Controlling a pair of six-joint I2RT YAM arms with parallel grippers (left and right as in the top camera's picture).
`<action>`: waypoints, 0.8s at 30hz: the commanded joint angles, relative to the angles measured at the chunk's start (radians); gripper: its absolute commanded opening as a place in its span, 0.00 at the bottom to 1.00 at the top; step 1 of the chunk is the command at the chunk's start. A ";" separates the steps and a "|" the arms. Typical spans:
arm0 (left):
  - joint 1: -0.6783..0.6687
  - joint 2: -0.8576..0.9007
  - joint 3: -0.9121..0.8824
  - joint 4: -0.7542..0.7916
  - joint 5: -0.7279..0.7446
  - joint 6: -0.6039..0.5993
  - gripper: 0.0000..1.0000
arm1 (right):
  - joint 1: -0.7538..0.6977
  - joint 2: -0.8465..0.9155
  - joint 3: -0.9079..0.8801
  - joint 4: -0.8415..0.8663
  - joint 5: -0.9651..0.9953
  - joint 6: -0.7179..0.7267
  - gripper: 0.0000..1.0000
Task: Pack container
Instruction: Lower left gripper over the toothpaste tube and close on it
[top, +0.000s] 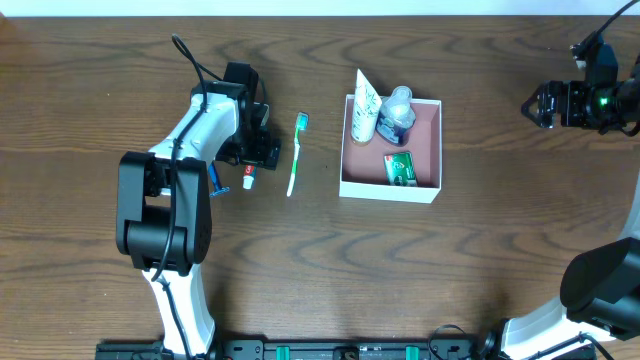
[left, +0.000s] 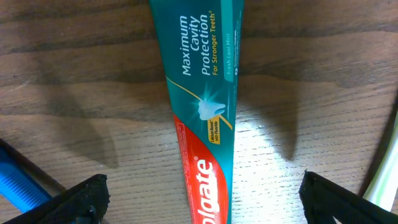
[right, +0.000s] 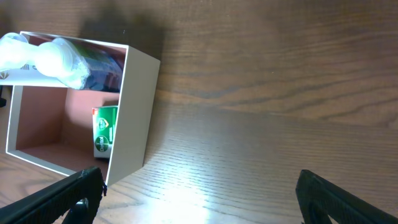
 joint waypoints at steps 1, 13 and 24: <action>0.005 0.013 -0.009 -0.003 -0.011 -0.009 0.98 | 0.008 -0.002 0.001 -0.001 -0.014 0.011 0.99; 0.005 0.028 -0.022 -0.001 -0.008 -0.010 0.98 | 0.008 -0.002 0.001 -0.001 -0.015 0.011 0.99; 0.005 0.039 -0.022 0.006 0.026 -0.013 1.00 | 0.008 -0.002 0.001 -0.001 -0.015 0.011 0.99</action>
